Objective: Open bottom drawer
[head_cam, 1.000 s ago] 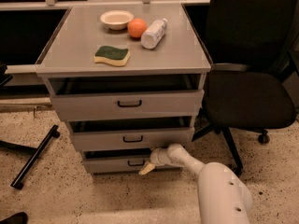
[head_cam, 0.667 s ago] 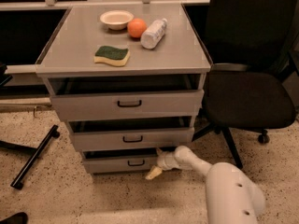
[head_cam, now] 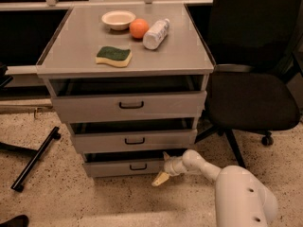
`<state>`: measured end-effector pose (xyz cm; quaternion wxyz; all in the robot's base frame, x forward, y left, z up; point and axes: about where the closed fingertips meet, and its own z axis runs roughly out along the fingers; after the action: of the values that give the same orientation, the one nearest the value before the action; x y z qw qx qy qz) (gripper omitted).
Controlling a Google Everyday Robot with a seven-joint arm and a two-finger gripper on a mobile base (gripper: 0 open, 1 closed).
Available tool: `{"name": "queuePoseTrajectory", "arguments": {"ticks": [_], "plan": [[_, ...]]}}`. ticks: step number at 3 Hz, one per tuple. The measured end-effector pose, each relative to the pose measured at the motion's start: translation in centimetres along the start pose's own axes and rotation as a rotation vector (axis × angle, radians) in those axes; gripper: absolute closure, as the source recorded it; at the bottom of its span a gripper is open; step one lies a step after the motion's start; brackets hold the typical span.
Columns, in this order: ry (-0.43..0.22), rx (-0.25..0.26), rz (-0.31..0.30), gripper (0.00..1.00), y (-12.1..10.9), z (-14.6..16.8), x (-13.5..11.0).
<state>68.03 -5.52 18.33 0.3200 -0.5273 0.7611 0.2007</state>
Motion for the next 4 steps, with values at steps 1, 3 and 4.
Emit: {"name": "queuePoseTrajectory", "arguments": {"ticks": [1,3,4], "plan": [[0.021,-0.076,-0.011,0.00,1.4,0.7,-0.8],[0.051,-0.153,0.021,0.00,3.5,-0.3,-0.8],[0.049,-0.200,0.053,0.00,6.0,-1.2,-0.6]]}}
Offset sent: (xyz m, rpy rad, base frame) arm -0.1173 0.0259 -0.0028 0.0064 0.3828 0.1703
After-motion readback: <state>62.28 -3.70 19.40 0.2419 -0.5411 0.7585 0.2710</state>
